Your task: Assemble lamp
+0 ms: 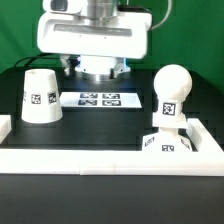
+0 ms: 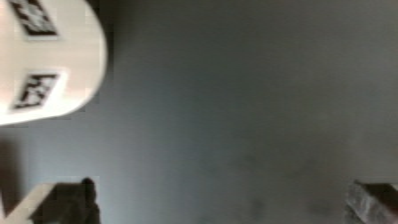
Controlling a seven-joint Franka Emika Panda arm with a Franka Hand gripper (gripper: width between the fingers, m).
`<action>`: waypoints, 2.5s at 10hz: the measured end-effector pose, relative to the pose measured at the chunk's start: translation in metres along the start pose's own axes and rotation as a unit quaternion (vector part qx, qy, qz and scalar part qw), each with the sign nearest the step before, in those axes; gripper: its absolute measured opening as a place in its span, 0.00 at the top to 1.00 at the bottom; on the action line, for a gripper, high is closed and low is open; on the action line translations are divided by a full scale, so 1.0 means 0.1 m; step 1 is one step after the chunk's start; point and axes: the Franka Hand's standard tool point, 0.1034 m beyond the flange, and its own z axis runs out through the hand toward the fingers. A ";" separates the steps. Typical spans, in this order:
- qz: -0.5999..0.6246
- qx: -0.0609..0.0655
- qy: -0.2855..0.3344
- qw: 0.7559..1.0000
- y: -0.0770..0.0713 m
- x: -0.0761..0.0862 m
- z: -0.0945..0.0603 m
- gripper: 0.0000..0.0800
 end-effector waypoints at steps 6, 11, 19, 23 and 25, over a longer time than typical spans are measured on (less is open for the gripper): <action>-0.003 0.000 -0.003 1.000 0.21 -0.04 0.02 0.13; -0.035 0.007 0.003 0.999 0.35 -0.30 0.03 0.13; -0.059 0.009 0.003 0.998 0.64 -0.48 0.14 0.13; -0.070 0.003 -0.009 0.997 0.66 -0.50 0.31 0.13; -0.074 0.000 -0.012 0.997 0.64 -0.51 0.37 0.13</action>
Offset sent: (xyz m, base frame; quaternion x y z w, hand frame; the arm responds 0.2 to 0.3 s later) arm 0.0000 0.0000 0.0000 0.0000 0.0000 0.0000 1.0000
